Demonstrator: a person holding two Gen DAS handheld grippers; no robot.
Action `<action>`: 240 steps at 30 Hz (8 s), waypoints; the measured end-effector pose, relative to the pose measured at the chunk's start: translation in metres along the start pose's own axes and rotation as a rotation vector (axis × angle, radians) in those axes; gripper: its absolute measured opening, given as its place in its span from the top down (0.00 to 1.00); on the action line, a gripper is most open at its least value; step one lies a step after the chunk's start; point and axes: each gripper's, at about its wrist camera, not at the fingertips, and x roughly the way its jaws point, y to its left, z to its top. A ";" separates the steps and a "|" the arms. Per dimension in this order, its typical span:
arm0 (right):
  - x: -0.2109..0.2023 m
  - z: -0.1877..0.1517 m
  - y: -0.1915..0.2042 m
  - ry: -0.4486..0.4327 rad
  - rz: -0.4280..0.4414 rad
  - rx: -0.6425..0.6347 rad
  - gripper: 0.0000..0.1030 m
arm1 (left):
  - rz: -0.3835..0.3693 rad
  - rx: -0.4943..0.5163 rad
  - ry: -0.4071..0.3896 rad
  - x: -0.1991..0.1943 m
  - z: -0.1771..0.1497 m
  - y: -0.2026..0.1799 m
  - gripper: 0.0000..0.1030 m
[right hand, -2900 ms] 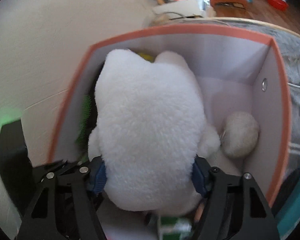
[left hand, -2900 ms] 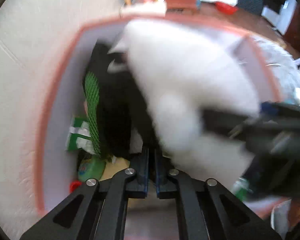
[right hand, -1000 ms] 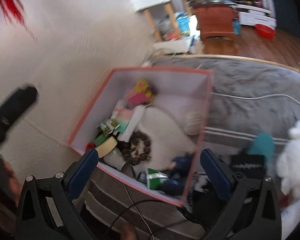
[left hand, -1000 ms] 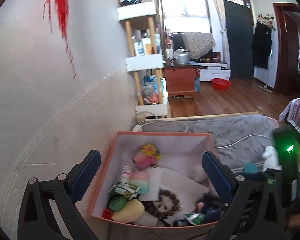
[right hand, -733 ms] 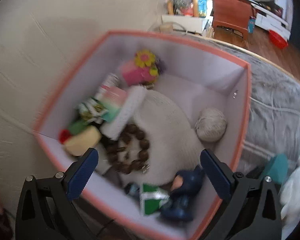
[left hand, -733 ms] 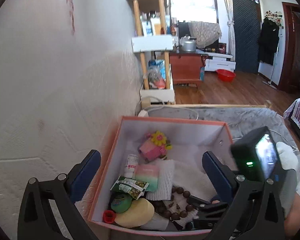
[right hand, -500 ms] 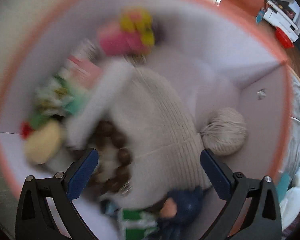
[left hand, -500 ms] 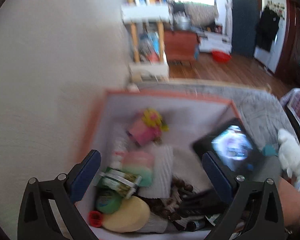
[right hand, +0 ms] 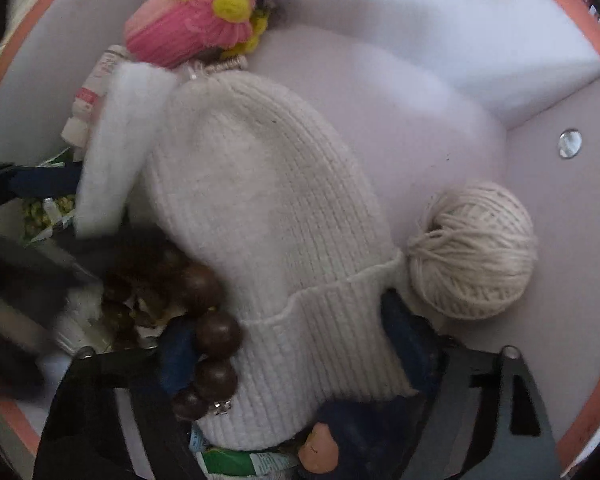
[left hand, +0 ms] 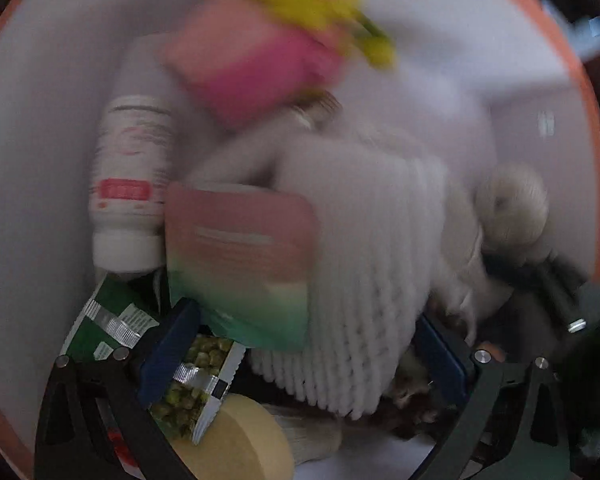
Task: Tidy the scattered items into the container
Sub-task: 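Grasp the white foam net sleeve with left tool while right grasps the brown bead bracelet, then drop the foam sleeve and bead bracelet on the bed, return both tools to the box, then grasp the yellow tape roll with left tool while right grasps the white knit hat, then carry the white knit hat onto the bed with right tool while left lifts the tape roll, then grasp the green pea snack bag with left tool while right grasps the white twine ball, then carry snack bag and twine ball over the bed and open both tools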
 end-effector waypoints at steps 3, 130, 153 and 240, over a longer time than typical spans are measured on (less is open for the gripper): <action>-0.022 -0.013 -0.006 -0.057 0.057 0.028 0.65 | -0.061 -0.064 -0.053 -0.009 -0.012 0.007 0.44; -0.264 -0.182 -0.168 -0.506 0.154 0.390 0.81 | 0.252 0.092 0.013 -0.061 -0.067 0.025 0.75; -0.309 -0.327 -0.160 -0.595 0.207 0.465 0.78 | 0.048 0.409 -0.393 -0.292 -0.098 -0.233 0.22; -0.264 -0.086 -0.051 -0.167 -0.178 -0.104 0.40 | -0.032 0.261 -0.260 -0.194 -0.104 -0.081 0.82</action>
